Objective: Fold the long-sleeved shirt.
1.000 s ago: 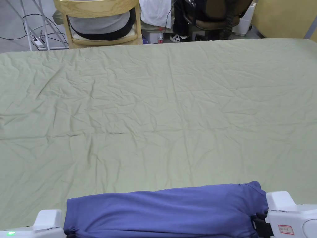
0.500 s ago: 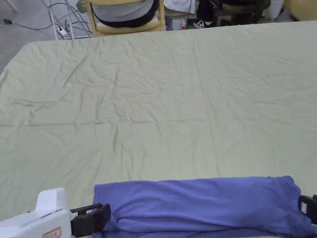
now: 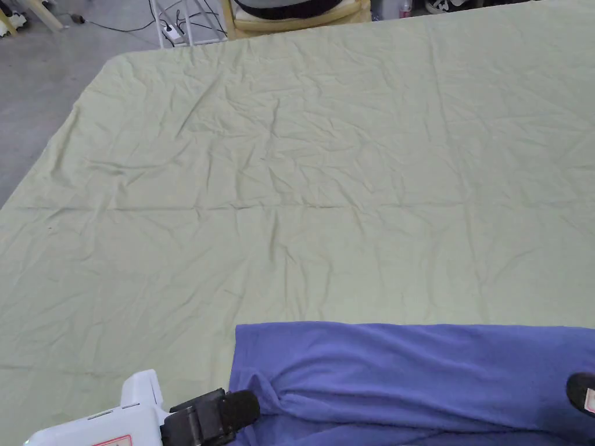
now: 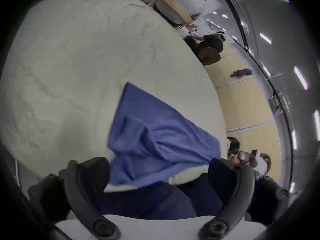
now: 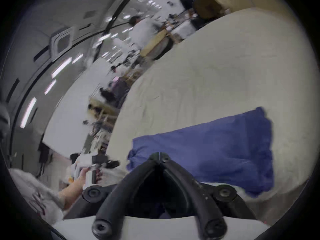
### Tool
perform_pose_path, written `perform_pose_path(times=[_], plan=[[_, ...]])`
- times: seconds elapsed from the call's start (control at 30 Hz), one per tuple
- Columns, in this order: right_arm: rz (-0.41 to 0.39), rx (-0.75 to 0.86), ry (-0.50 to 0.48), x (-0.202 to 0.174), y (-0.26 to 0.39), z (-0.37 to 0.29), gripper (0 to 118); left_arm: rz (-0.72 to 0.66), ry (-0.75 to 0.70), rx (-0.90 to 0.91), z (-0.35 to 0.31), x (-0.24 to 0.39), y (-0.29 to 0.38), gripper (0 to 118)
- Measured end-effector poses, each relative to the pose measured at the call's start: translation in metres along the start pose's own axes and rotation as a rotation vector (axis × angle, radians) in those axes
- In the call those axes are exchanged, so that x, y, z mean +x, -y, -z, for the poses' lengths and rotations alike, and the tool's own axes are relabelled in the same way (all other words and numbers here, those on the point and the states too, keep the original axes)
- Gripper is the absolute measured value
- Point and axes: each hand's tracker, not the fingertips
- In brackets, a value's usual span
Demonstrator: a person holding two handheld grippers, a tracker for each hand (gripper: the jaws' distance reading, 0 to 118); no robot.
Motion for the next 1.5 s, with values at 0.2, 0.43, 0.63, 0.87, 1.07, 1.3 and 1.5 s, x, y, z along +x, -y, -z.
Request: perform_pose_path(times=[0.2,0.43,0.63,0.87,1.07,1.3,1.5], plan=[[-0.071,-0.102,-0.100,-0.021,0.005,0.026,2,0.017,0.004,-0.125,0.071,-0.031,-0.033,118],[0.010,-0.112,-0.055,-0.027,0.014,0.049,2,0.071,-0.016,-0.134,0.093,-0.003,-0.042,118],[0.047,-0.118,-0.019,-0.032,0.013,0.073,2,0.105,-0.122,-0.040,0.090,0.013,-0.032,15],[0.012,-0.157,0.063,-0.041,0.013,0.078,2,-0.067,0.009,-0.014,0.076,-0.005,-0.036,14],[0.024,-0.137,0.140,-0.057,0.008,0.081,2,-0.141,0.123,0.077,0.031,-0.003,-0.063,13],[0.023,-0.124,0.261,-0.073,-0.006,0.091,1,-0.058,0.181,0.097,0.005,0.025,-0.079,13],[0.036,-0.099,0.287,-0.084,-0.016,0.099,1,-0.057,0.203,0.120,-0.014,0.014,-0.086,12]])
